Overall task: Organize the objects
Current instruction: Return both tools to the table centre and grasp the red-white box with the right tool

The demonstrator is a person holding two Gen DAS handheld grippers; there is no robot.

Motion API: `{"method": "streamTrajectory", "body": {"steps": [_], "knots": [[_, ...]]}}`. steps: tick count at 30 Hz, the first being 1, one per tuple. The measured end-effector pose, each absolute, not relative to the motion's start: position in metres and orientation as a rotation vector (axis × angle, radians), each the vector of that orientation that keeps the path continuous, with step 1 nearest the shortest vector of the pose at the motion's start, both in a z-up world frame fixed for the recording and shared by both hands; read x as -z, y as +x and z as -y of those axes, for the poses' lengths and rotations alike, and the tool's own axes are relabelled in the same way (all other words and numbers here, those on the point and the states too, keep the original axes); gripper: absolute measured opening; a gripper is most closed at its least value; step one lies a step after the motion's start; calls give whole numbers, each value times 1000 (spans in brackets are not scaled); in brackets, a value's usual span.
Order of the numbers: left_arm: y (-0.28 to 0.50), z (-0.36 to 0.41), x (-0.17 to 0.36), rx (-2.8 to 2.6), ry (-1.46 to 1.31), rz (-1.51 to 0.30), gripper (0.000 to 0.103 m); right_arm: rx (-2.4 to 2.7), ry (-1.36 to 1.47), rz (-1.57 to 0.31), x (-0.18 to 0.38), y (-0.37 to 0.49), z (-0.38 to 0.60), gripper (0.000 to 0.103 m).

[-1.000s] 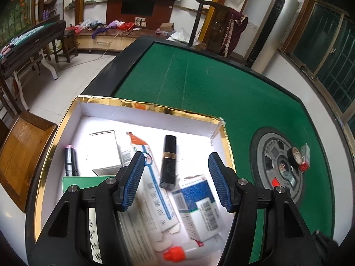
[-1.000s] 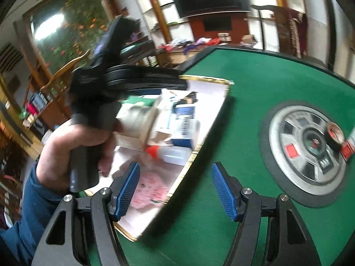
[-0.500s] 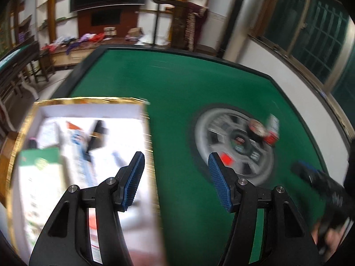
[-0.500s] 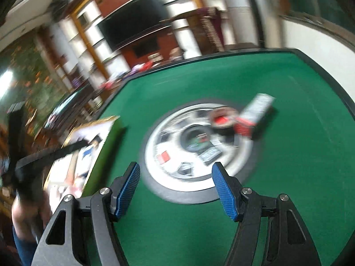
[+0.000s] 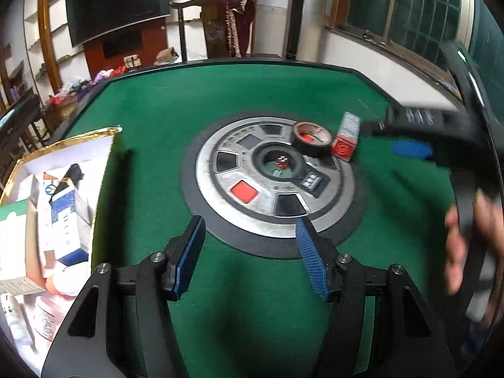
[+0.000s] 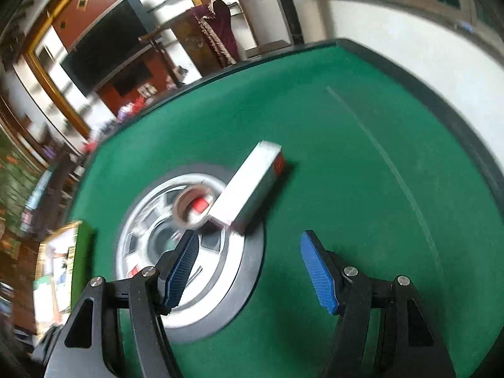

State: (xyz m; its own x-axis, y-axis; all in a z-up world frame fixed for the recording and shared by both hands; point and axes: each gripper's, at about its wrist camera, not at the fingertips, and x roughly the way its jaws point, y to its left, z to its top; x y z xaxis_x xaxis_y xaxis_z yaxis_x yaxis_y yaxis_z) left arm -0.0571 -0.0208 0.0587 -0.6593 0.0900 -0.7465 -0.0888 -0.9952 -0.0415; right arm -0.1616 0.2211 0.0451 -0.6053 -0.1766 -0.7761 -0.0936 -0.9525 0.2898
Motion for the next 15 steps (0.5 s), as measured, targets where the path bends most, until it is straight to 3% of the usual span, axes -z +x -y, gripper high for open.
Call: {"method": "streamTrajectory", "body": {"steps": [4, 13, 15], "knots": [[-59, 35, -54, -2778, -1279, 42, 60, 2718, 1450, 535, -44, -196, -220, 68], [-57, 43, -56, -2772, -1283, 100, 60, 2791, 1608, 361, -32, -232, -198, 67], [-57, 42, -55, -2769, -1286, 92, 60, 2778, 1628, 346, -28, -233, -198, 61]]}}
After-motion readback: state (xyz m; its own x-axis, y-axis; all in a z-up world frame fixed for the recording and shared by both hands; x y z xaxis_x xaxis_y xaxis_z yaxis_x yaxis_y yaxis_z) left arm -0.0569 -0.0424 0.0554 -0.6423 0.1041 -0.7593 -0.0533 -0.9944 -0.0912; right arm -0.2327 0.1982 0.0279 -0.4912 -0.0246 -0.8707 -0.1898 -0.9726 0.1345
